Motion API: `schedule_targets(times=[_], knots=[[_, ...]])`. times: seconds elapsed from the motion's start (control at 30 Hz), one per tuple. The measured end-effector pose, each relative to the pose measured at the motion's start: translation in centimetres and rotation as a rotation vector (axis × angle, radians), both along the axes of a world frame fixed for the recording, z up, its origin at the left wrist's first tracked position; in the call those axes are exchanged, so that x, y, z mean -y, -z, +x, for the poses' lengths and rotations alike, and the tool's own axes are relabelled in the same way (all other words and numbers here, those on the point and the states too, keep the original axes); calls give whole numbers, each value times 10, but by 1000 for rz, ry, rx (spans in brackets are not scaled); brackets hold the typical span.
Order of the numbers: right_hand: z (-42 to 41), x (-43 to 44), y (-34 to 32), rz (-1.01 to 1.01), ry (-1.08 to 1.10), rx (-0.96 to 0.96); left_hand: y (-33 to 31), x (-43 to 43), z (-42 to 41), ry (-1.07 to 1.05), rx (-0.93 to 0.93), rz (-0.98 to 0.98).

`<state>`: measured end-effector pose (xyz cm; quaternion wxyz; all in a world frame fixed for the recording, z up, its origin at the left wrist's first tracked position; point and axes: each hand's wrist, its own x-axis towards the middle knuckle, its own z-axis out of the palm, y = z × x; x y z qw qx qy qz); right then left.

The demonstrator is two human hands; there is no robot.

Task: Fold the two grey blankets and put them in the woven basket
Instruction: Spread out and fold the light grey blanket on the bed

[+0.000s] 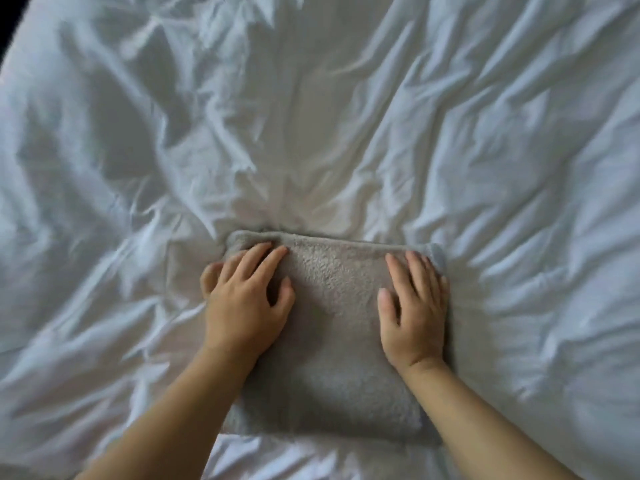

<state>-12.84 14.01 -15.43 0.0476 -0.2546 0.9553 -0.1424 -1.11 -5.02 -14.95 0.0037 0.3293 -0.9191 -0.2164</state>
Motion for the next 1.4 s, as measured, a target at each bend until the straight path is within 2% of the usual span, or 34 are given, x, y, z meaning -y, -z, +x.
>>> schedule_targets(times=[0.1, 0.27, 0.33, 0.47, 0.53, 0.63, 0.8, 0.9, 1.03, 1.13, 1.4], knots=[[-5, 0, -6, -19, 175, 89, -3, 12, 3, -18, 41, -17], [-7, 0, 35, -129, 73, -3, 39, 10, 8, -9, -110, -11], [-11, 0, 64, -169, 78, -73, 67, 9, 5, -17, -185, -79], [-21, 1, 109, -151, 18, -201, 114, 14, -1, 30, -268, -186], [-17, -1, 113, -152, 20, -182, 121, 10, 3, 29, -278, -184], [-22, 4, 93, -157, 15, -172, 95, 11, -3, 5, -250, -134], [-14, 0, 25, -75, 26, 16, 20, 8, 4, -25, -27, 64], [1, -13, -10, 6, 54, 156, -14, -11, 24, -79, 8, 120], [36, -35, -29, -34, -2, 96, -25, -43, 56, -41, 28, 135], [40, -47, -8, -33, -96, 37, -1, -38, 64, -3, -12, 72], [4, -36, 98, -196, -137, -222, 103, -32, 50, 10, -290, -102]])
